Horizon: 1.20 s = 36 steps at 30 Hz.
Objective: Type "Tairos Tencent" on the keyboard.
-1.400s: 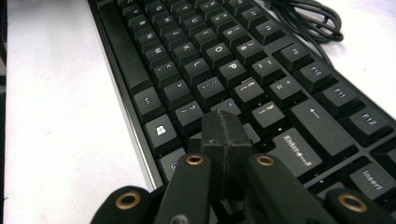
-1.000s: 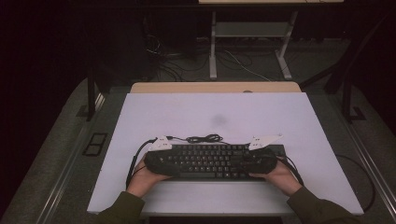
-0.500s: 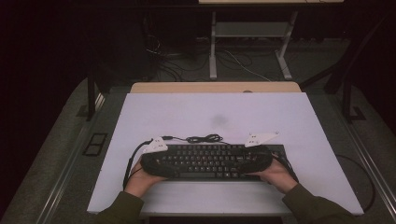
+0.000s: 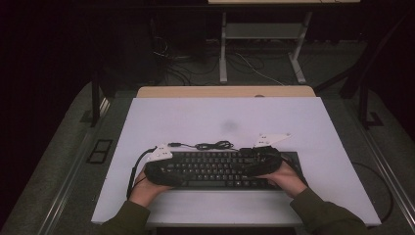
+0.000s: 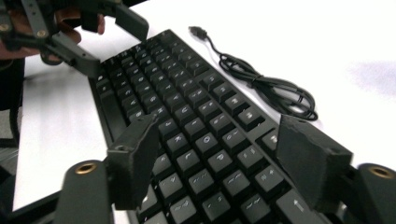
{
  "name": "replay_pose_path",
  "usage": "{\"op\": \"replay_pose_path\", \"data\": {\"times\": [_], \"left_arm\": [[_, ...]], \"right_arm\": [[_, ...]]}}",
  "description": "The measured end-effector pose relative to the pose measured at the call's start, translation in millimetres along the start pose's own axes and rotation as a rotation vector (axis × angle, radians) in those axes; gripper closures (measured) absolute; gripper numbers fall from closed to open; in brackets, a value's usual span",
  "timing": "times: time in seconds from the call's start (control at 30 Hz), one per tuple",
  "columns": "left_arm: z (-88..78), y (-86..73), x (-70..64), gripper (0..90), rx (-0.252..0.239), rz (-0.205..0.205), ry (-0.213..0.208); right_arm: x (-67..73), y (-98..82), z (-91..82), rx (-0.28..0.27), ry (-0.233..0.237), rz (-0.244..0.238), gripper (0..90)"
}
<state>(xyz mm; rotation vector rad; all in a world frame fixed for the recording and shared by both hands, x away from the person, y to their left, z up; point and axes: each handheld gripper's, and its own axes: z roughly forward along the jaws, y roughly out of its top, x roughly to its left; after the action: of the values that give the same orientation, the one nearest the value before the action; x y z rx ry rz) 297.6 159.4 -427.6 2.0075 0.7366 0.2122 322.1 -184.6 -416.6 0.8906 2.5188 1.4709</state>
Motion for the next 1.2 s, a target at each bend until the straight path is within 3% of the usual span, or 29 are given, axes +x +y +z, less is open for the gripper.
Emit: {"op": "replay_pose_path", "data": {"times": [0.5, 0.9, 1.2], "left_arm": [[-2.3, -2.5, 3.3, 24.8, 0.0, 0.003, 0.021], [-9.4, -7.5, 10.4, 56.6, 0.022, 0.043, 0.049], [-11.8, -8.3, 12.3, 79.1, 0.044, 0.037, 0.048]], "right_arm": [[-4.7, 7.6, 13.2, -0.026, -0.009, 0.019, 24.7], [1.8, 6.0, 29.0, -0.014, 0.018, 0.009, 24.7], [5.7, 5.5, 34.6, -0.003, 0.021, -0.003, 24.4]]}}
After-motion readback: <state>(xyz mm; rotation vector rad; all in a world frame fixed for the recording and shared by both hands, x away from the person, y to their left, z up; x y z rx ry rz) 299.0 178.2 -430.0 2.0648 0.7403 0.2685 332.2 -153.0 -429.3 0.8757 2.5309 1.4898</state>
